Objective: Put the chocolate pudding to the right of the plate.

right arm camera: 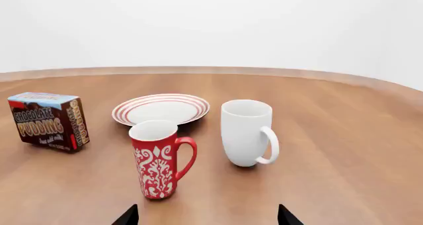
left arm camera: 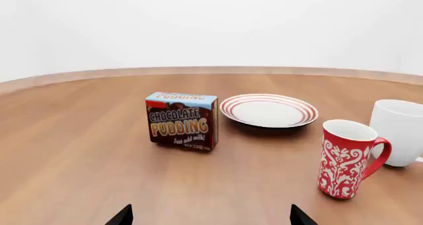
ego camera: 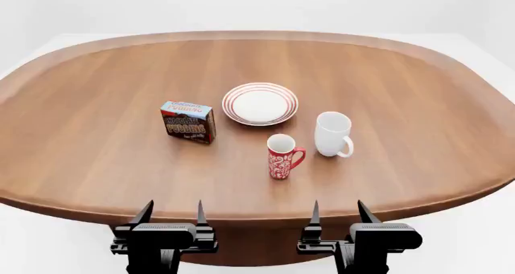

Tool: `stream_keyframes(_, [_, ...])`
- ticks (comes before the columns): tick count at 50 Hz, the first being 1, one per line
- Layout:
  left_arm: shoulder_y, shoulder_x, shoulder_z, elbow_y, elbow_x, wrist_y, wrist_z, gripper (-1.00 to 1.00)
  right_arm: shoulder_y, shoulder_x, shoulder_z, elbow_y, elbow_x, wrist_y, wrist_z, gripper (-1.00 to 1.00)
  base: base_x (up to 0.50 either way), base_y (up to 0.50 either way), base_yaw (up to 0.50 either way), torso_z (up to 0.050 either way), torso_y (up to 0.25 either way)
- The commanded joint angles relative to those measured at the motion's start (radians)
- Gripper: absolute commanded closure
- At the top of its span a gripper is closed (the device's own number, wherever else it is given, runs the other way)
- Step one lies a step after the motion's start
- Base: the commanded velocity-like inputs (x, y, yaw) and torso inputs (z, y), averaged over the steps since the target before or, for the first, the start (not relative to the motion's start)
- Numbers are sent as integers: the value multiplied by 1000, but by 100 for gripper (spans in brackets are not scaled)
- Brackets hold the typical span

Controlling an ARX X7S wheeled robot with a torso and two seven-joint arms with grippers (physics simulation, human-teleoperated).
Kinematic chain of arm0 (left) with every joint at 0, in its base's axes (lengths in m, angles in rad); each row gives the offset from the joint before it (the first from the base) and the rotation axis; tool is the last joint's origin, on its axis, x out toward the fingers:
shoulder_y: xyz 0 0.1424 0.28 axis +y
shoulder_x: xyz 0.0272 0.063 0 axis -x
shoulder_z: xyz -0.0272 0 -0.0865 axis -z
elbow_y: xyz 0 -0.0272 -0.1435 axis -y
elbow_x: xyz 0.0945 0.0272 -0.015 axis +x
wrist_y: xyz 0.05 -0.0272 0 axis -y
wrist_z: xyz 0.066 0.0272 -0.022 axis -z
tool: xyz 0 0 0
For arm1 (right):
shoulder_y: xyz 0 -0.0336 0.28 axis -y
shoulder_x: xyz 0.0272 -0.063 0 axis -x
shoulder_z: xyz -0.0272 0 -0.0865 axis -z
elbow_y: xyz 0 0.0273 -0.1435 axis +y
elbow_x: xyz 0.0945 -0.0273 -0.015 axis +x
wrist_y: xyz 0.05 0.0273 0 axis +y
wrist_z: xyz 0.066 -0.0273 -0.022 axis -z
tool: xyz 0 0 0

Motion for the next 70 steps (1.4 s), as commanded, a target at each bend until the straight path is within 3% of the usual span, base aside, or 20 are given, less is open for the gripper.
stream_keyframes(1, [5, -17, 21, 3, -13, -12, -15, -100, -5, 15, -18, -11, 8, -2, 30, -100, 0, 0, 0, 0, 0])
stream_keyframes(8, [4, -38, 51, 13, -35, -27, -40, -100, -15, 36, -55, -21, 30, -17, 54, -100, 0, 40, 0, 0, 0])
stream_keyframes(31, [6, -79, 103, 31, -63, -37, -75, -100, -19, 76, -110, -14, 64, -27, 83, -100, 0, 500, 0, 0, 0])
stream_keyframes(47, [4, -99, 120, 46, -89, -56, -93, -100, -10, 94, -122, -61, 105, 49, 108, -100, 0, 0, 0, 0, 0])
stream_keyframes(49, [-50, -122, 119, 266, -136, -307, -87, -100, 24, 131, -135, -242, 121, 259, 99, -100, 0, 0, 0, 0, 0])
stream_keyframes(55, [-161, -146, 93, 468, -203, -570, -103, -100, 118, 163, -73, -468, 247, 533, 94, -100, 0, 0, 0, 0, 0])
stream_keyframes(56, [-185, -153, 93, 501, -202, -589, -107, -100, 163, 173, -60, -520, 271, 627, 108, -100, 0, 0, 0, 0, 0])
stream_keyframes(60, [-227, -167, 92, 552, -211, -659, -117, -100, 216, 203, -65, -603, 278, 716, 123, -100, 0, 0, 0, 0, 0])
stream_keyframes(70, [-251, -165, 92, 554, -226, -684, -124, -100, 220, 213, -64, -616, 291, 719, 120, -100, 9, 0, 0, 0, 0])
